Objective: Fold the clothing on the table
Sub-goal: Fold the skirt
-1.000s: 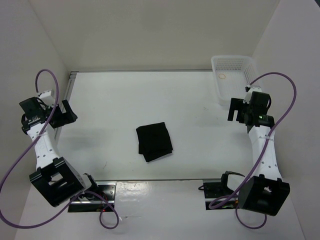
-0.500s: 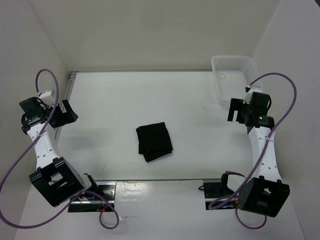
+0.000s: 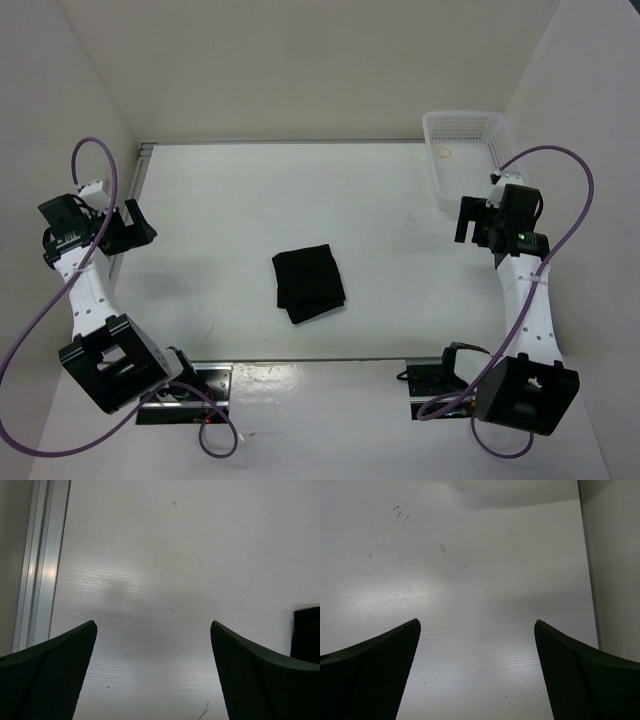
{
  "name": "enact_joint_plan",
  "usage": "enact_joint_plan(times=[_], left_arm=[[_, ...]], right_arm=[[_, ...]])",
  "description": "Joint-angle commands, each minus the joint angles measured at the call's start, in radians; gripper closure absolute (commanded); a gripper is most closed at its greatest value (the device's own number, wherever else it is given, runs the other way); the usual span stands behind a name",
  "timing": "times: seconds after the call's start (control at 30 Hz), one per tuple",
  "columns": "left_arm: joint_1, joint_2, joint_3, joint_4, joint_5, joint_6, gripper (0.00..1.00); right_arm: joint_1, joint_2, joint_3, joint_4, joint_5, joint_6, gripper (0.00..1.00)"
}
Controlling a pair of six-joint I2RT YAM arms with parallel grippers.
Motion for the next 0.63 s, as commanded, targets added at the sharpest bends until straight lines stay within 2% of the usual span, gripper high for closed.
enact_joint_plan(times=[0.0, 0.6], left_arm=[[0.004, -0.012, -0.006, 0.016, 0.033, 0.020, 0.00], [0.004, -0.012, -0.006, 0.016, 0.042, 0.020, 0.00]], right_arm=[[-0.007, -0.023, -0.004, 0.051, -0.007, 0.003, 0.02], [-0.007, -0.023, -0.013, 0.051, -0.005, -0.007, 0.02]])
